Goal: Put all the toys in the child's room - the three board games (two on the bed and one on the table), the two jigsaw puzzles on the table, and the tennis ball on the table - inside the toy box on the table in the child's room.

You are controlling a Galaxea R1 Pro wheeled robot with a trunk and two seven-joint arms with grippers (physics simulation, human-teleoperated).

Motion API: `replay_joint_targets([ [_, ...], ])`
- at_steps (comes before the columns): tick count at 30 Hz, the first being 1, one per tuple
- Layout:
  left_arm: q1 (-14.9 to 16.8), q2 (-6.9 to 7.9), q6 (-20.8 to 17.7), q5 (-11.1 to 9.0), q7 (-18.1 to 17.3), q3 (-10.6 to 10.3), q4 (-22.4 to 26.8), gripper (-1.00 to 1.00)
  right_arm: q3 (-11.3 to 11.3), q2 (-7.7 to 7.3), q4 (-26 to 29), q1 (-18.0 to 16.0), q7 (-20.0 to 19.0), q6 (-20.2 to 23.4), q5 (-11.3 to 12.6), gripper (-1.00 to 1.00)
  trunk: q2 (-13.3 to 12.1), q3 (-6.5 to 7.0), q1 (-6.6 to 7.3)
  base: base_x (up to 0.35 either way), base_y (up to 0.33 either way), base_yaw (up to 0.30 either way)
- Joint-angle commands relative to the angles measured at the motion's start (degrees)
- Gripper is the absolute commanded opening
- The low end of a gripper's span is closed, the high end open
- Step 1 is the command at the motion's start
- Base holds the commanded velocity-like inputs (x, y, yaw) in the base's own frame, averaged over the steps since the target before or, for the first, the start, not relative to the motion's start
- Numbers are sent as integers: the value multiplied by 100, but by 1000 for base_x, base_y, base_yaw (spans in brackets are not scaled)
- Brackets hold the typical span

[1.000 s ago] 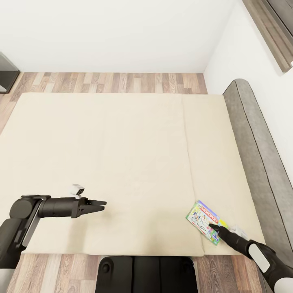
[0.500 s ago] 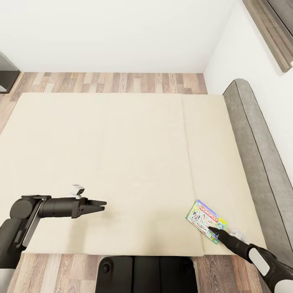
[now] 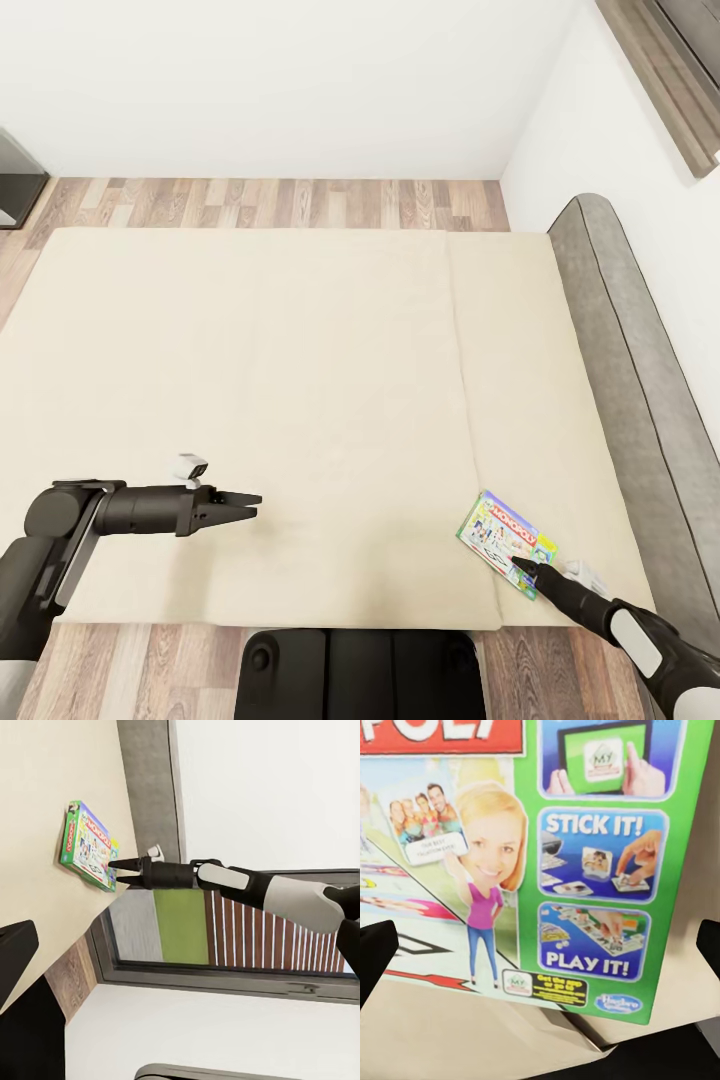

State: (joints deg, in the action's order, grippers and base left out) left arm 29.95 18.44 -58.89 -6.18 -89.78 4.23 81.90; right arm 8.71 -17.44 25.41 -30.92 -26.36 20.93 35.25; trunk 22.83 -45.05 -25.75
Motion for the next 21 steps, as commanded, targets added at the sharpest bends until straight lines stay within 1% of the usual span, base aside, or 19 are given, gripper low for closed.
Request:
replay_joint_targets([
  [1, 2, 2, -61, 2, -22, -1, 1, 100, 26, 6, 8, -1, -13, 52, 37, 100, 8, -6, -3, 0, 0, 0],
  [9, 2, 0, -61, 8, -22, -1, 1, 100, 32, 19, 22, -1, -43, 63, 43, 100, 8, -6, -3, 0, 0, 0],
  [14, 2, -38, -55, 16, -22, -1, 1, 100, 34, 21, 25, -1, -258, 74, 43, 100, 8, -6, -3, 0, 0, 0],
  [21, 2, -50, -54, 20, -22, -1, 1, 100, 35, 33, 26, -13, -356, 92, 44, 100, 8, -6, -3, 0, 0, 0],
])
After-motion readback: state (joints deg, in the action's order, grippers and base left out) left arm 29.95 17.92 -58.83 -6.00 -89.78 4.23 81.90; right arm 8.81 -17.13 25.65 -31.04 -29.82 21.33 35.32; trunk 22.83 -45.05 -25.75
